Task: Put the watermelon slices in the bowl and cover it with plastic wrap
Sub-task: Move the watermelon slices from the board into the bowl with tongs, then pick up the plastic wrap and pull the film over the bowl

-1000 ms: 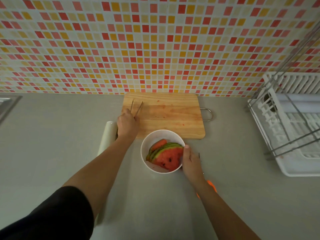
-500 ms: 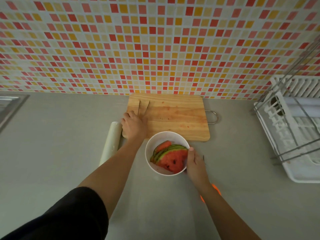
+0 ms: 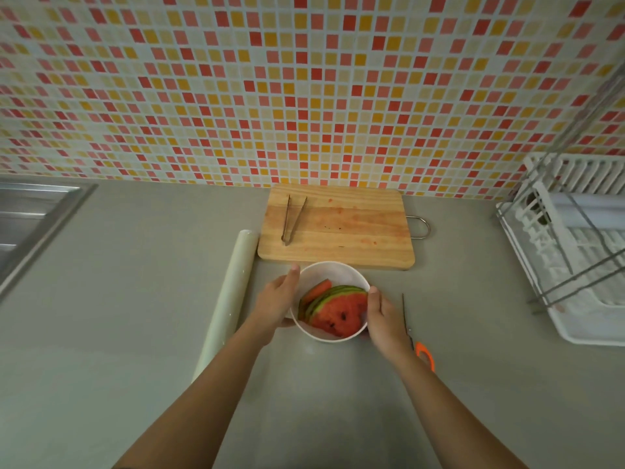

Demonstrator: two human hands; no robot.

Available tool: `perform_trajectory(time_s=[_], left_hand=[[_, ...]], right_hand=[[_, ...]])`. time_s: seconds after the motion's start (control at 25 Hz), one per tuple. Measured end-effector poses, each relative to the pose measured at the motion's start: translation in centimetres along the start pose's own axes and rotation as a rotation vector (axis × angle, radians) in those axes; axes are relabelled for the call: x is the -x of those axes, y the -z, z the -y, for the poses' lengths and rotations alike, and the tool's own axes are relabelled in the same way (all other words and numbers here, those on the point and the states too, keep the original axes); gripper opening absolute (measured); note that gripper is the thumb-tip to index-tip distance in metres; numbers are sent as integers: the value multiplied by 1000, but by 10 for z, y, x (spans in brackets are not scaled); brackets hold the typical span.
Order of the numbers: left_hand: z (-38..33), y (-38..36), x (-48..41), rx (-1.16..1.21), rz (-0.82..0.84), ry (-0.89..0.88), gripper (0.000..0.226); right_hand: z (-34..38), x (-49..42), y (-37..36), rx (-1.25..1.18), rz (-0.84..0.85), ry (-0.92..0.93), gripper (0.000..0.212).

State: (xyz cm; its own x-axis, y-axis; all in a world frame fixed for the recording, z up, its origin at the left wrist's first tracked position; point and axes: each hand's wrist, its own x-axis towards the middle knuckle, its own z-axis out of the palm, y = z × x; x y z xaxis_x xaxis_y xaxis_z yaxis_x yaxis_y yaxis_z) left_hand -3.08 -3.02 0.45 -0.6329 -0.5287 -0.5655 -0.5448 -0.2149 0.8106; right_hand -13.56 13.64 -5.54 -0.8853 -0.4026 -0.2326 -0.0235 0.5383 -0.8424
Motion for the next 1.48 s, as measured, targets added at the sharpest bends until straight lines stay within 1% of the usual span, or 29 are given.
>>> perform_trajectory(time_s=[0.2, 0.28, 0.32, 0.36, 0.4, 0.44, 0.48, 0.52, 0.56, 0.6, 0.64, 0.68, 0.72, 0.88, 1.0, 1.12, 1.2, 1.28, 1.36, 1.44, 1.48], left_hand=[[15, 0, 19, 83, 45, -12, 50], [19, 2, 22, 51, 27, -44, 41], [20, 7, 21, 3, -35, -118, 33], [21, 16, 19, -58, -143, -222, 23], [20, 28, 15, -142, -286, -317, 17], [19, 45, 10, -249, -440, -376, 18], [20, 66, 3, -342, -558, -373, 21], [23, 86, -4, -406, -622, -304, 22], [28, 104, -11, -395, -619, -194, 20], [34, 115, -15, -302, -545, -72, 17], [40, 119, -16, -177, -430, 40, 18], [46, 119, -16, -85, -337, 110, 19], [50, 117, -18, -50, -282, 129, 19], [49, 112, -17, -158, -254, 43, 32], [46, 112, -19, -227, -213, 44, 41], [41, 112, -20, -272, -175, 15, 40], [39, 108, -19, -295, -178, 1, 35], [40, 104, -16, -316, -184, 5, 36], [37, 102, -8, -287, -188, 4, 41], [26, 101, 5, -155, -176, -19, 42], [17, 98, 13, -80, -157, -58, 40]], right_hand=[[-4, 15, 1, -19, -24, -8, 47], [-4, 16, 3, -8, -1, -15, 48], [-4, 15, 3, -1, 9, -12, 48], [-4, 14, 4, 5, 15, -4, 48], [-3, 13, 4, 10, 15, 4, 48], [-3, 12, 5, 13, 11, 9, 47], [-3, 11, 4, 12, 6, 7, 47], [-3, 10, 4, 12, 3, 2, 46], [-3, 10, 3, 13, -1, -1, 45], [-4, 9, 3, 14, -7, 0, 45], [-4, 9, 2, 17, -14, 4, 44], [-3, 9, 2, 18, -20, 5, 43], [-3, 9, 1, 17, -23, 3, 42], [-2, 9, 1, 29, -16, -33, 43], [-4, 9, 1, 39, -15, -39, 46], [0, 11, 1, 28, -14, -47, 47], [2, 12, 5, 118, -20, -21, 51], [2, 16, 11, 235, -16, 39, 55], [9, 22, 20, 194, -84, 105, 56], [26, 22, 29, 87, -169, 204, 50], [38, 20, 33, 51, -175, 252, 45]])
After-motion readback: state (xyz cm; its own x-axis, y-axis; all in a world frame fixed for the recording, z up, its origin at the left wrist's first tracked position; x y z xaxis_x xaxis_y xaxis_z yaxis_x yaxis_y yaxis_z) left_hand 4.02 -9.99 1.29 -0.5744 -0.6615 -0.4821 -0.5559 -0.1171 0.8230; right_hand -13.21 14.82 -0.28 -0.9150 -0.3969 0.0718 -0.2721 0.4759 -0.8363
